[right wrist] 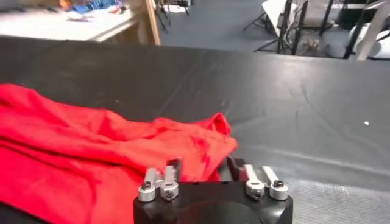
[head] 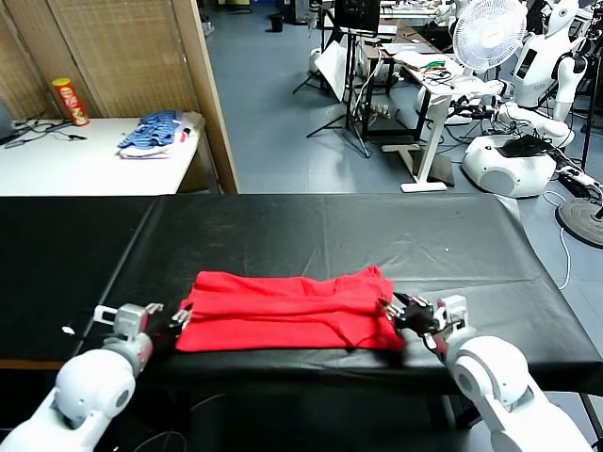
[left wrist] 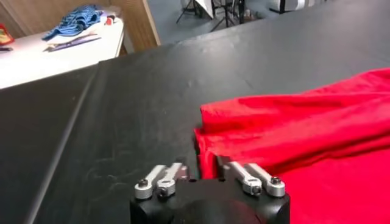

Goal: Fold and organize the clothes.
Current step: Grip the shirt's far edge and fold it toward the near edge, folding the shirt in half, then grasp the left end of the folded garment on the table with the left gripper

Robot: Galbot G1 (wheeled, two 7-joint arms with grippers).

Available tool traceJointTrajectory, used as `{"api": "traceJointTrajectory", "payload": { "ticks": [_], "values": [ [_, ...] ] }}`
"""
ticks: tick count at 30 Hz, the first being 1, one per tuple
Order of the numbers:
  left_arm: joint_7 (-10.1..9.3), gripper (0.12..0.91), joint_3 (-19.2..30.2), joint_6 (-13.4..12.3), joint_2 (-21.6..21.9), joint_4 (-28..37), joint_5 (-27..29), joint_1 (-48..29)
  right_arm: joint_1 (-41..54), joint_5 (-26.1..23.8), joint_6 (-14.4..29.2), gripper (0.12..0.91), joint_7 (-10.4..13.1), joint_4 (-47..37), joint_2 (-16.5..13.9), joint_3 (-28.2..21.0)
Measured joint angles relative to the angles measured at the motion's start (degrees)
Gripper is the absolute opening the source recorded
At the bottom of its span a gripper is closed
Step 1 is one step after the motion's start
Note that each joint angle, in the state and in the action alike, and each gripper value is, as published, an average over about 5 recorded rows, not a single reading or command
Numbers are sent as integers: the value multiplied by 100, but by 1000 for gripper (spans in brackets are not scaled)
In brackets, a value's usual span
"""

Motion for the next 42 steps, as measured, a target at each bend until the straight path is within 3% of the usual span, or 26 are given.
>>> {"api": "traceJointTrajectory", "payload": {
  "ticks": [2,6,16,19,22,26,28,31,33,37,40,42],
  "values": [
    [-9,745,-22,-6,-59,90,-186,-188,188,-162,160,793,106,-198,151,-83],
    [-84,793,92,-55,-238,427,-594,-663,582,-414,360,798,183,-731,463,-326],
    [-135,798,504,-7,-766,1405,-985,-1440,1201,-707,439,794,104,-1833,1065,-769],
    [-110,787,515,-5,-800,1573,-1004,-1464,1239,-761,477,739,91,-1979,1173,-826],
    [-67,691,505,-4,-813,1648,-1006,-1456,1259,-822,560,598,110,-2057,1236,-871],
    [-3,476,507,-43,-848,1692,-759,-1409,1245,-987,775,381,242,-2085,1317,-943],
    [54,392,526,-148,-878,1736,-519,-1385,1214,-1126,931,265,363,-2091,1364,-977],
    [120,229,558,-399,-932,1810,-102,-1365,1161,-1289,1109,150,493,-2115,1431,-1011],
    [128,137,571,-560,-965,1854,182,-1365,1125,-1322,1150,134,468,-2125,1453,-1020],
    [131,126,579,-672,-1010,1903,457,-1394,1040,-1316,1156,164,257,-2067,1431,-1003],
    [135,158,567,-682,-1027,1909,470,-1418,947,-1302,1141,284,164,-1951,1363,-945],
    [143,239,543,-694,-1023,1902,434,-1420,879,-1290,1126,399,143,-1847,1306,-895]
  ]
}}
